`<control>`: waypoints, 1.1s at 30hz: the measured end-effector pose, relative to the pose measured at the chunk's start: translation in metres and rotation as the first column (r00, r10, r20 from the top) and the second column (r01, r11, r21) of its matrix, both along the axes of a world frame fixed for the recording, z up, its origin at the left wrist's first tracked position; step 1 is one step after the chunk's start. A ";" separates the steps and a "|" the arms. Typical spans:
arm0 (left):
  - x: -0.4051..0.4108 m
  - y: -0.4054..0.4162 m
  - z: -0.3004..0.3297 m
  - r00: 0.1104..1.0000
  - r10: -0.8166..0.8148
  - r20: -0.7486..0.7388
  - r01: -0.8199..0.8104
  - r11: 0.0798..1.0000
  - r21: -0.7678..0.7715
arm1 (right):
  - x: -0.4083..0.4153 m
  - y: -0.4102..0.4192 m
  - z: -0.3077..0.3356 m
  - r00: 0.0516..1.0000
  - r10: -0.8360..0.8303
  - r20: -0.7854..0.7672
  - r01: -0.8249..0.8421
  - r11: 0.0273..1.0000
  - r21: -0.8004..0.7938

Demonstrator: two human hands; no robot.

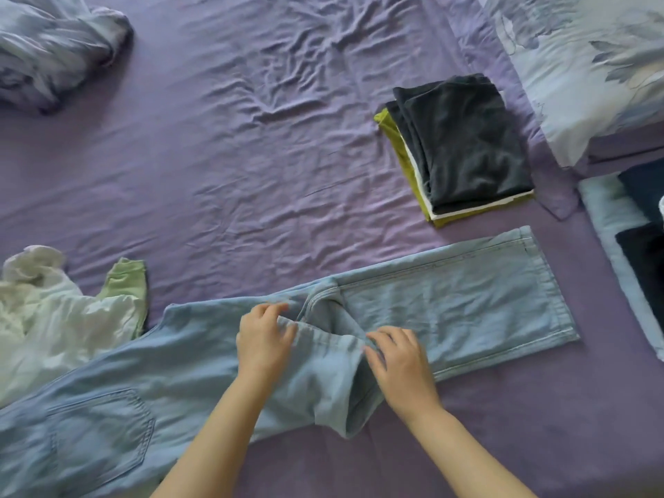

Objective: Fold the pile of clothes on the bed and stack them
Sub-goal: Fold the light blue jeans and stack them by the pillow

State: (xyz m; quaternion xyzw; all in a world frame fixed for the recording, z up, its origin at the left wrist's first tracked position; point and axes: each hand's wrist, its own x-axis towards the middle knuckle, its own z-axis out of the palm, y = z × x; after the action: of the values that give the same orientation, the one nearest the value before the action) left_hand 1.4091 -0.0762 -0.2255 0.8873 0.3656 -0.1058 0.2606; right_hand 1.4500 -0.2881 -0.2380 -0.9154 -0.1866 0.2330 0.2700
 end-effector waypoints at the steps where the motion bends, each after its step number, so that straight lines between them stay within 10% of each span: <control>1: -0.008 0.006 -0.001 0.997 0.048 -0.061 -0.047 0.999 0.016 | -0.008 0.009 0.005 0.999 -0.036 -0.038 0.036 0.999 -0.007; 5: -0.038 0.025 -0.007 0.948 0.147 -0.284 -0.194 0.970 -0.144 | -0.029 0.029 0.007 0.944 -0.151 -0.294 0.109 0.982 -0.156; 9: -0.054 0.034 -0.001 0.937 0.101 -0.335 -0.182 0.959 -0.219 | -0.043 0.040 0.010 0.799 -0.296 -0.524 0.379 0.924 0.056; 15: -0.014 0.021 0.037 0.999 -0.032 0.032 0.042 0.911 -0.411 | -0.022 0.026 0.018 0.557 -0.452 -0.697 0.784 0.562 0.263; 24: 0.136 -0.087 0.064 0.921 -0.296 0.252 0.383 0.808 -0.447 | 0.067 -0.088 0.040 0.328 -0.573 -0.751 0.939 0.109 0.327; 33: 0.249 -0.223 0.027 0.792 -0.569 0.224 0.611 0.726 -0.317 | 0.118 -0.210 0.014 0.298 -0.809 -0.506 0.947 0.181 0.267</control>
State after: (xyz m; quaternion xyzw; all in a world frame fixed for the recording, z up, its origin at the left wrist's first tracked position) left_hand 1.6580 -0.2995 -0.1987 0.8954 0.0223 -0.2011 0.3967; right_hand 1.5676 -0.4977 -0.2241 -0.6992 0.3592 0.0849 0.6123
